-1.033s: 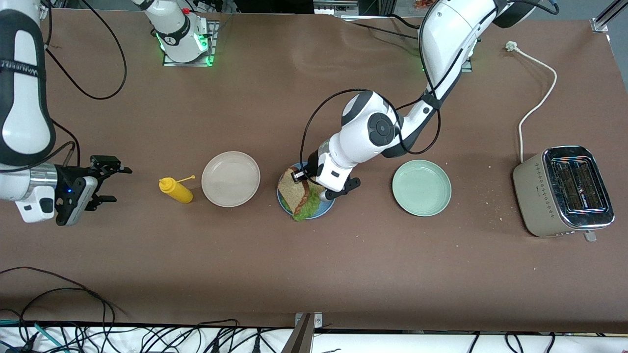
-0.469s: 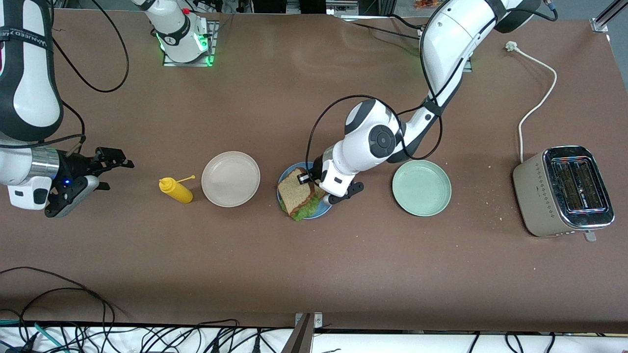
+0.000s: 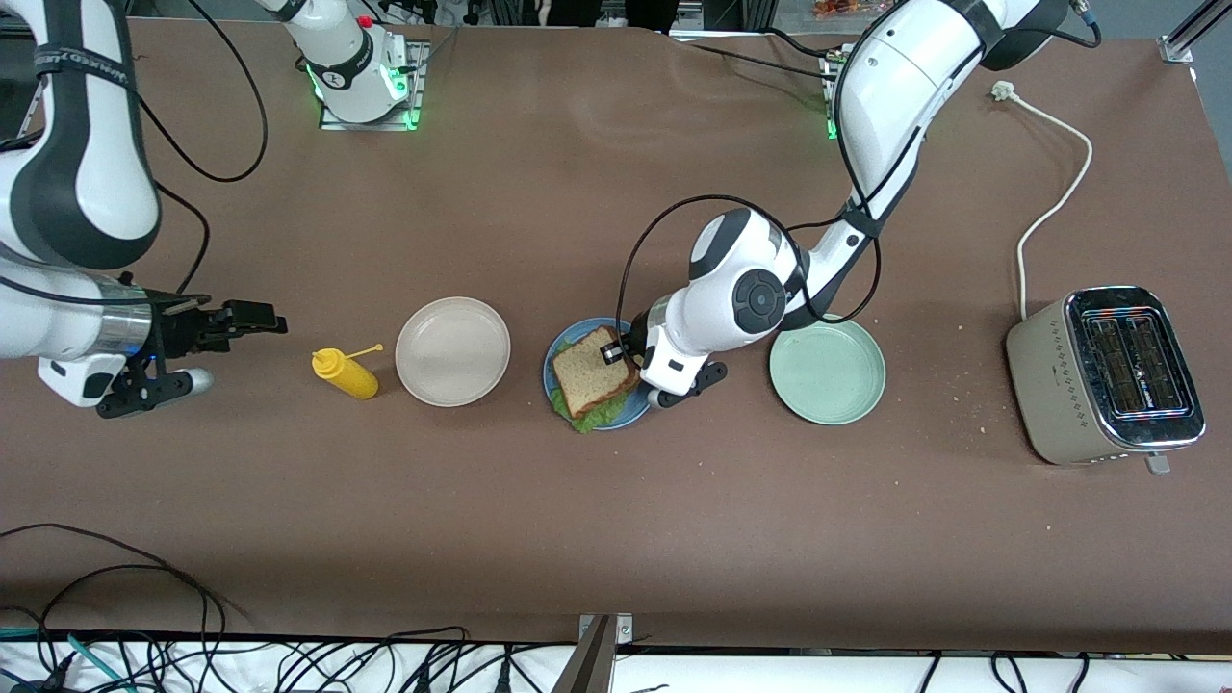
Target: Make sandwich in blue plate with both arms
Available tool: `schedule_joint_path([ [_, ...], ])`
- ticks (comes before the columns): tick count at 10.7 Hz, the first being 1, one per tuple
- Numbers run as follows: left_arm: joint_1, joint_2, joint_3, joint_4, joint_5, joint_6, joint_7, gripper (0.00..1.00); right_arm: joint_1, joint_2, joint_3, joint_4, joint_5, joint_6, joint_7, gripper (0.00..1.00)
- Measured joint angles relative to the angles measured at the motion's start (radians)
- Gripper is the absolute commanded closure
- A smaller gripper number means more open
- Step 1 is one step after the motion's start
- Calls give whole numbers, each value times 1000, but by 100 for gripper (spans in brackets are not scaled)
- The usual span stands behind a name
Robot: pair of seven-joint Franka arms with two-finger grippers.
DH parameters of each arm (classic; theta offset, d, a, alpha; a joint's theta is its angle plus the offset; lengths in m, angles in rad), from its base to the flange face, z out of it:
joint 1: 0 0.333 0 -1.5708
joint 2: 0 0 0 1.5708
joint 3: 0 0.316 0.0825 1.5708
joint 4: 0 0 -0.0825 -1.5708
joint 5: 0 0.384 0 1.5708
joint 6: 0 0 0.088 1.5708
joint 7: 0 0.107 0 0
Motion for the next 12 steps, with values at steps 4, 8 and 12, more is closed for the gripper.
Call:
schedule_joint_path([
  [4, -4, 25, -1, 0, 0, 0, 2, 32, 22, -2, -2, 9, -21, -23, 125, 0],
  [8, -5, 26, -2, 0, 0, 0, 2, 0, 21, -2, -6, 24, -51, -26, 173, 0],
  [12, 0, 26, -2, 4, 0, -2, 2, 0, 27, -2, -4, 45, -166, -27, 263, 0],
])
